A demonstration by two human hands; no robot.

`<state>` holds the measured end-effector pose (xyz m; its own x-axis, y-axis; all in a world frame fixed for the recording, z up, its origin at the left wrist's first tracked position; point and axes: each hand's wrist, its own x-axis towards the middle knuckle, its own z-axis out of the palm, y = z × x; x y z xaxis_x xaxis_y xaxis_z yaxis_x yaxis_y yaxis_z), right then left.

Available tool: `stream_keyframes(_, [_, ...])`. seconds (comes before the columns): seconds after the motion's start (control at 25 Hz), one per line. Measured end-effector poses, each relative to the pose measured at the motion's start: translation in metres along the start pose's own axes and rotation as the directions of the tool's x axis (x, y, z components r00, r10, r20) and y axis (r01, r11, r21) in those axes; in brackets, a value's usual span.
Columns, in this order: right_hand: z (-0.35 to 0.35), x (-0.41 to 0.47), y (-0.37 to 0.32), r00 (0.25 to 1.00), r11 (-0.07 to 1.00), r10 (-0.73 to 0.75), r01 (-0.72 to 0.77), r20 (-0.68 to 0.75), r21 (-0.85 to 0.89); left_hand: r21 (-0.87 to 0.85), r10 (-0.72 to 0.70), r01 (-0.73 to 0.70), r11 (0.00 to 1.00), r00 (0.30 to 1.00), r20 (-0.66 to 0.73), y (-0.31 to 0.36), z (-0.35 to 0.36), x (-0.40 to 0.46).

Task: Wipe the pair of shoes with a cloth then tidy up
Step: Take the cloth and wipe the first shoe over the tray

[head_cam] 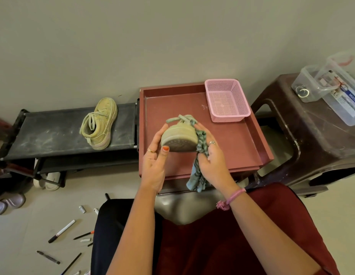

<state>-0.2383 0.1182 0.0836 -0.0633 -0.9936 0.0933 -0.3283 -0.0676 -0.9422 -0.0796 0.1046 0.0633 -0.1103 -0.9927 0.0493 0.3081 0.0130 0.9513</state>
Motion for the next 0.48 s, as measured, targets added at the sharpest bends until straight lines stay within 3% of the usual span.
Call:
stream_keyframes(0.08, [0.005, -0.006, 0.006, 0.998, 0.998, 0.065, -0.065, 0.015, 0.012, -0.010, -0.042, 0.042, 0.999, 0.999, 0.020, -0.011, -0.002, -0.006])
stream_keyframes(0.16, [0.012, -0.013, 0.009, 0.998, 0.999, 0.025, -0.028, 0.065, 0.043, 0.001, -0.058, 0.058, 0.998, 0.998, -0.029, -0.018, -0.001, -0.016])
stream_keyframes(0.32, [0.026, -0.034, 0.009, 0.986, 0.996, -0.087, 0.084, 0.141, 0.030, 0.029, -0.087, 0.102, 0.994, 0.944, -0.317, -0.011, 0.013, -0.036])
stream_keyframes(0.4, [0.031, -0.043, 0.010, 0.992, 0.995, -0.084, 0.078, 0.090, 0.068, -0.027, -0.120, 0.120, 0.992, 0.901, -0.416, -0.011, 0.010, -0.038])
stream_keyframes(0.48, [0.030, -0.040, 0.012, 1.000, 0.991, 0.010, -0.013, 0.022, 0.134, 0.005, -0.101, 0.112, 0.994, 0.921, -0.377, -0.011, -0.001, -0.038])
